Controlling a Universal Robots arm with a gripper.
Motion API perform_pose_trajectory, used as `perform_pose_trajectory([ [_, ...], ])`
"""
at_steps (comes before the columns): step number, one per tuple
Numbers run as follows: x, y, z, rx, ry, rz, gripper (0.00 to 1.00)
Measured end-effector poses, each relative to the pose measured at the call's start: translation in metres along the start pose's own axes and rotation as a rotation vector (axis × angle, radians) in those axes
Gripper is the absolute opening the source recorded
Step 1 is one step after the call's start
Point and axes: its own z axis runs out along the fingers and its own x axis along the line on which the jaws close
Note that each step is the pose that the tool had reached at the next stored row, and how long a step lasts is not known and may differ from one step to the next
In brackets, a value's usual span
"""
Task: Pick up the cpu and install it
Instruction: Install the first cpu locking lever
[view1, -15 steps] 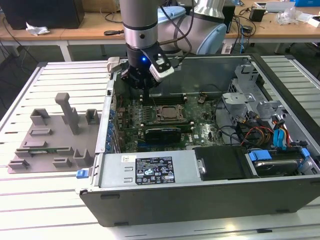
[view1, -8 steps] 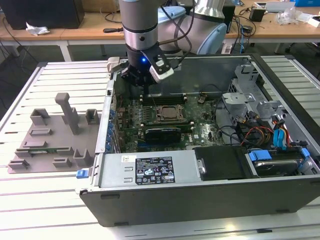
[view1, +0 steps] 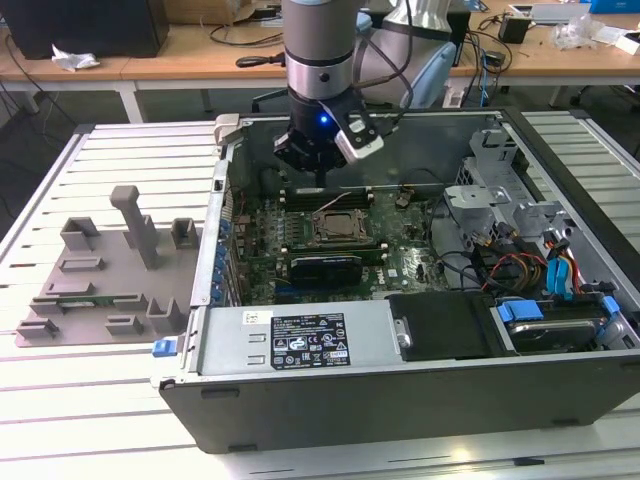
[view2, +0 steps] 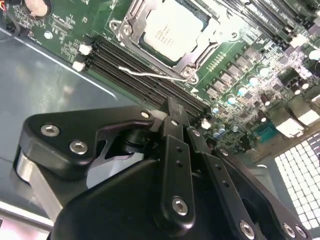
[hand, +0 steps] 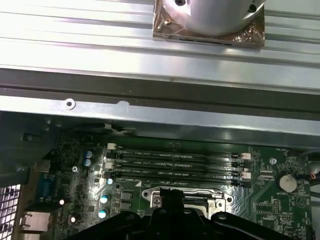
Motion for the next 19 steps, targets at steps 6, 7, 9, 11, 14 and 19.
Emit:
perform_pose_trajectory([
  [6, -0.0010, -0.0023, 0.0088, 0.0020, -0.0273, -0.005, 0.11],
  [7, -0.0010, -0.0024, 0.0093, 0.0022, -0.0322, -0.006, 0.11],
  [9, -0.0010, -0.0027, 0.0103, 0.0029, -0.0433, -0.008, 0.11],
  [11, -0.0014, -0.0037, 0.0144, 0.0035, -0.0527, -0.010, 0.11],
  [14, -0.0044, -0.0051, 0.0205, 0.0046, -0.0556, 0.005, 0.11],
  [19, -0.0077, -0.0063, 0.0258, 0.0069, -0.0632, 0.045, 0.11],
])
